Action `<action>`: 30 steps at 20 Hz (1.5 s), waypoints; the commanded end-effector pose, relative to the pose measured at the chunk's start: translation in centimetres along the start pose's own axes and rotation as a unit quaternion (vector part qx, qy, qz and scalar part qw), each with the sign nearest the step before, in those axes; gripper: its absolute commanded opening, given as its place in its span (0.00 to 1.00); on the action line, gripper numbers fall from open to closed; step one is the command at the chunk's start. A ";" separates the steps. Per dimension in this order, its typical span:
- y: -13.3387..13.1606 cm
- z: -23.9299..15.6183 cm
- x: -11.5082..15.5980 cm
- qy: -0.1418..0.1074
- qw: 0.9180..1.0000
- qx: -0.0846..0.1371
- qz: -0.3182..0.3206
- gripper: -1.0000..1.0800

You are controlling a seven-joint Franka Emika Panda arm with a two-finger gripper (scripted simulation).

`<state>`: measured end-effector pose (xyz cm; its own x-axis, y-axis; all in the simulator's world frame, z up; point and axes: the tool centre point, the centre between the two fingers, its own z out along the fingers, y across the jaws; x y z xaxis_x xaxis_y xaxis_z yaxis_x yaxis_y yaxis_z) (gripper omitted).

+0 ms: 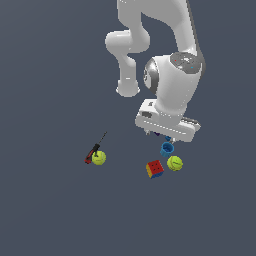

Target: Pick up a designated object from a clutter of objects.

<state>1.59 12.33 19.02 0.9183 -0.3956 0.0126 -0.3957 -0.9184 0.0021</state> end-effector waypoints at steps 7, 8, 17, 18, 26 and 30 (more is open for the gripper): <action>-2.6 4.6 -2.1 -0.002 0.997 0.000 0.077 0.96; -2.9 5.1 -2.3 -0.003 0.996 0.000 0.085 0.96; -4.6 8.6 -4.3 -0.005 0.989 0.000 0.144 0.96; -4.7 8.8 -4.5 -0.005 0.989 0.000 0.149 0.96; -5.2 9.9 -5.2 -0.006 0.986 0.000 0.167 0.96; -5.2 10.0 -5.2 -0.007 0.986 0.000 0.165 0.96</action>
<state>-1.00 19.09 9.04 0.7394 -0.6733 -0.0002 -0.6733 -0.7394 0.0004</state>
